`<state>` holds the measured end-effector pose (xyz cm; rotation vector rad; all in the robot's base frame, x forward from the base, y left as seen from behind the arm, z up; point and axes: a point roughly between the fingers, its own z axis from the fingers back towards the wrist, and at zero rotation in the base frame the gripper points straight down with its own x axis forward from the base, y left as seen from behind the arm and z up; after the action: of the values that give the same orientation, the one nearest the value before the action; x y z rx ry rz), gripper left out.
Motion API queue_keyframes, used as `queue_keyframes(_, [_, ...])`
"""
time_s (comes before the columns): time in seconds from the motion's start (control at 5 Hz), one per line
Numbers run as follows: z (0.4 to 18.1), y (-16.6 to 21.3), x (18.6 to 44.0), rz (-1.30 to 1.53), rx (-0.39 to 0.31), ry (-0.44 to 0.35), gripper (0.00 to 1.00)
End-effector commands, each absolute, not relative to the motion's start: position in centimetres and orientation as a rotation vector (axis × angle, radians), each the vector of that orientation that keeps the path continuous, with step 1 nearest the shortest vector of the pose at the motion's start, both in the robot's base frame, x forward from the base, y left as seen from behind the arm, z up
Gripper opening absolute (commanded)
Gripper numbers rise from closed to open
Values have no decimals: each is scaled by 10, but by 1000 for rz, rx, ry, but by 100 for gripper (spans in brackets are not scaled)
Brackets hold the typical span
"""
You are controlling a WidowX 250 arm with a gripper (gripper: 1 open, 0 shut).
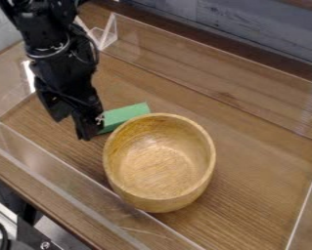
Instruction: Remove the green block from inside the brown bowl and put it on the table
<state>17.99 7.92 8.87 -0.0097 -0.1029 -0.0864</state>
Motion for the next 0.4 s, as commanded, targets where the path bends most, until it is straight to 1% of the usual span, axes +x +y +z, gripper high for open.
queue_keyframes(0.0, [99, 88, 191, -77, 4, -145, 100])
queue_keyframes(0.2, [99, 92, 194, -74, -4, -143, 100])
